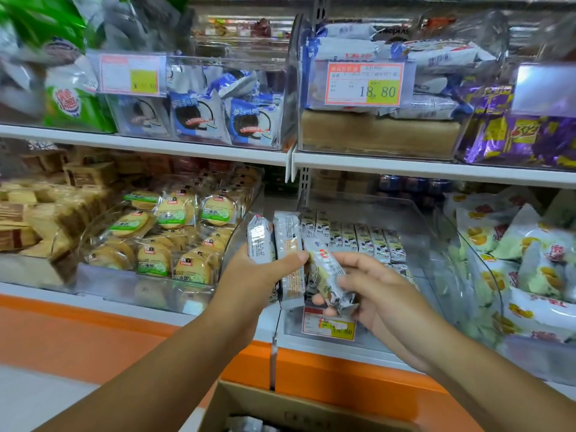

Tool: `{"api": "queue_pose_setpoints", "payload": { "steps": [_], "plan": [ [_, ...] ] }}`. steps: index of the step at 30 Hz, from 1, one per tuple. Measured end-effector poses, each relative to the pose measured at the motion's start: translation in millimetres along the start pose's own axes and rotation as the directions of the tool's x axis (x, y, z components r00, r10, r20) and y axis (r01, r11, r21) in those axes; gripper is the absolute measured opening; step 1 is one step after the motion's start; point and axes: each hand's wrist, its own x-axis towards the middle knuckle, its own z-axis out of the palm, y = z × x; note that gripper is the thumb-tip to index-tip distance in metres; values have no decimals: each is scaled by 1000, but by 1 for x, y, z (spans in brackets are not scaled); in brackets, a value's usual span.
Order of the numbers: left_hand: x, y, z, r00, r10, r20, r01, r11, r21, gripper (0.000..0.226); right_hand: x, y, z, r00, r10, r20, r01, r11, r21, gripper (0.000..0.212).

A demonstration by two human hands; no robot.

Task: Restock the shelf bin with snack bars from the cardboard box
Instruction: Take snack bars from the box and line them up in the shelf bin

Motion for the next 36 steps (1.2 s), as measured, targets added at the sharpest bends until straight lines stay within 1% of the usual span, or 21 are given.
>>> {"api": "queue_pose_setpoints", "payload": {
  "steps": [3, 4, 5, 6, 7, 8, 9, 10, 13, 15, 16, 19, 21, 23, 25, 27, 28, 29, 31, 34, 36],
  "plan": [
    [0, -2, 0, 1000, 17, -1, -17, 1000, 21, 55, 0, 2, -1, 1000, -26, -1, 25, 989, -144, 45],
    [0, -3, 0, 1000, 14, -2, -14, 999, 30, 50, 1, 3, 0, 999, -33, -23, 28, 982, -189, 47],
    [2, -4, -1, 1000, 19, -7, -18, 999, 42, 50, 3, 3, 0, 998, -38, -45, 28, 977, -213, 46],
    [1, -2, -1, 1000, 13, -17, -12, 999, 38, 59, 4, 2, 0, 997, -41, -62, 27, 975, -221, 43],
    [1, -2, -2, 999, 21, -26, -19, 999, 47, 79, 6, 2, 0, 996, -50, -73, 31, 970, -240, 40],
    [0, -1, -1, 999, 26, -46, -23, 997, 67, 103, 7, 2, -2, 994, -68, -83, 41, 955, -293, 38],
    [3, -2, -2, 997, 41, -62, -35, 996, 88, 120, 9, 1, -4, 992, -91, -83, 54, 927, -370, 38],
    [4, -2, -3, 996, 50, -73, -41, 993, 110, 127, 10, 0, -5, 991, -112, -74, 69, 899, -432, 40],
    [9, -2, -10, 990, 102, -102, -81, 979, 189, 116, 15, -4, -11, 983, -167, -72, 112, 868, -483, 42],
    [13, -2, -15, 983, 134, -123, -98, 960, 264, 114, 23, -4, -16, 962, -233, -142, 135, 859, -493, 34],
    [14, 0, -17, 981, 145, -130, -104, 954, 280, 109, 30, -4, -21, 942, -282, -181, 151, 840, -521, 30],
    [18, -1, -25, 971, 196, -140, -141, 934, 329, 76, 54, 0, -40, 873, -409, -266, 126, 716, -687, 20],
    [26, -7, -30, 963, 232, -134, -171, 917, 359, 54, 70, 3, -52, 829, -455, -325, 87, 679, -729, 11],
    [30, -11, -31, 958, 258, -125, -186, 891, 415, 48, 86, 5, -58, 813, -458, -359, 46, 666, -745, 6],
    [31, -11, -30, 959, 265, -103, -195, 876, 442, 56, 99, 9, -58, 819, -445, -362, 0, 631, -776, 8],
    [30, -10, -28, 962, 258, -88, -192, 869, 456, 77, 110, 14, -56, 845, -405, -349, -32, 613, -789, 9],
    [30, -9, -28, 962, 262, -80, -197, 865, 461, 82, 114, 16, -56, 865, -371, -337, -53, 601, -797, 18],
    [31, -10, -30, 961, 266, -75, -203, 863, 463, 81, 118, 17, -55, 889, -324, -324, -78, 592, -802, 27],
    [33, -14, -34, 958, 277, -74, -215, 865, 454, 68, 123, 18, -55, 920, -255, -299, -113, 555, -824, 38],
    [31, -15, -38, 957, 281, -77, -211, 851, 482, 52, 125, 17, -55, 929, -267, -257, -128, 420, -898, 42],
    [31, -15, -39, 959, 274, -67, -208, 848, 487, 42, 123, 14, -53, 932, -268, -242, -135, 364, -922, 43]
  ]
}}
